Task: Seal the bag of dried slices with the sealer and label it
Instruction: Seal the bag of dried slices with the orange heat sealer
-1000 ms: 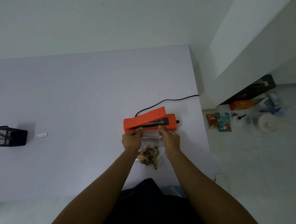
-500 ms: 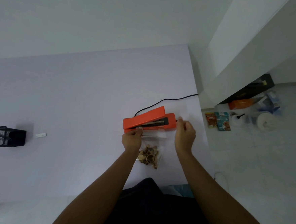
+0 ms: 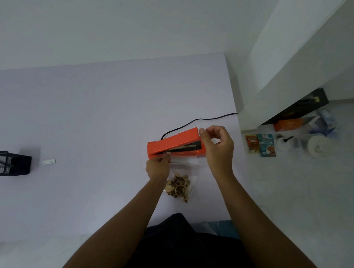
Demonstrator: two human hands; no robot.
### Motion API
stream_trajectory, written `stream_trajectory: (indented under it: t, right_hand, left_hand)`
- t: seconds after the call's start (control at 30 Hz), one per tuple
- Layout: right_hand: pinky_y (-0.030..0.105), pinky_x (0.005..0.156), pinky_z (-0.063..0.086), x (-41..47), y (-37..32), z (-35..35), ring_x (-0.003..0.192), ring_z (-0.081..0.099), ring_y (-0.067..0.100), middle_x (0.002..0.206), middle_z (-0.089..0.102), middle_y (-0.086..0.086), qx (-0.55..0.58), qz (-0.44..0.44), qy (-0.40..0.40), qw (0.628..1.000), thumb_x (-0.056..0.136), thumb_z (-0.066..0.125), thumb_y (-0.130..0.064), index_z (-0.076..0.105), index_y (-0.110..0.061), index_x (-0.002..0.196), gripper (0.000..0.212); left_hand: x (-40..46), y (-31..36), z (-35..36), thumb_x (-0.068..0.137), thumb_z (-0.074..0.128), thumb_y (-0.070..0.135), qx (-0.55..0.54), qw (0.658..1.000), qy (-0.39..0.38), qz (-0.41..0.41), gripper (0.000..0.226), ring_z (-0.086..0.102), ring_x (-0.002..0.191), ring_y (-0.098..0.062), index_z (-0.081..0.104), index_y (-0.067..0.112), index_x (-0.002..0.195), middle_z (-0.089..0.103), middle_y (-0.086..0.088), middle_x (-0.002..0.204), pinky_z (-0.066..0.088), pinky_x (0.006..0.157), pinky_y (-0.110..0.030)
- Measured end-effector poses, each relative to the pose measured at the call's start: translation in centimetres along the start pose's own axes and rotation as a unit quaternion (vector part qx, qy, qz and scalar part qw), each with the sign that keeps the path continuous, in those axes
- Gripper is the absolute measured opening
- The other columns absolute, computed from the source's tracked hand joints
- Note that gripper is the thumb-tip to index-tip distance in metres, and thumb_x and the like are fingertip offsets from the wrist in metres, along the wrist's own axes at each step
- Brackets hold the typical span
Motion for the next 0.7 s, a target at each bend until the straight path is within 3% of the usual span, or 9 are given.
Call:
stream_trajectory:
  t: [0.13,0.27,0.43,0.7]
  right_hand:
    - [0.022,0.081,0.047,0.0,1.5,-0.7,0.092,0.062,0.007,0.096,0.068,-0.003,0.041,0.06,-0.003,0.997,0.092,0.067,-0.041,0.066,-0.013,0.099,0.03]
    - [0.014,0.081,0.046,-0.4,0.4,-0.6,0.1,0.061,0.006,0.107,0.066,-0.001,0.04,-0.001,-0.063,0.997,0.086,0.066,-0.051,0.062,-0.014,0.11,0.044]
    - [0.005,0.077,0.042,-0.2,-0.4,0.2,0.1,0.06,0.007,0.108,0.065,0.002,0.011,-0.037,-0.078,0.996,0.089,0.072,-0.029,0.062,-0.012,0.109,0.028]
    - [0.023,0.083,0.049,0.6,3.6,-0.1,0.1,0.062,0.014,0.105,0.067,0.005,0.039,0.072,0.001,0.997,0.091,0.071,-0.027,0.065,-0.014,0.102,0.019]
  left_hand:
    - [0.0,-0.1,0.1,0.088,0.072,0.023,0.001,1.0,0.0,0.003,0.027,0.059,0.064,-0.016,0.06,0.018,0.064,0.063,-0.001,0.07,0.048,0.068,-0.029]
    - [0.2,-0.1,0.1,0.088,0.072,0.024,0.006,1.0,-0.001,0.008,0.024,0.06,0.065,-0.016,0.063,0.017,0.067,0.065,-0.002,0.071,0.046,0.063,-0.025]
    - [0.2,-0.2,0.3,0.088,0.072,0.025,0.003,1.0,0.002,0.006,0.021,0.06,0.066,-0.014,0.064,0.018,0.069,0.066,-0.001,0.073,0.043,0.057,-0.022]
    - [0.7,-0.6,0.5,0.089,0.071,0.027,0.01,1.0,0.002,0.007,0.027,0.054,0.059,-0.015,0.07,0.004,0.076,0.062,-0.004,0.067,0.043,0.054,-0.022]
Point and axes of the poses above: each hand's wrist, its own x-axis towards the middle knuckle, its own z-axis out of the palm, y = z × x, the point moved 1 cm from there along x, towards the middle knuckle
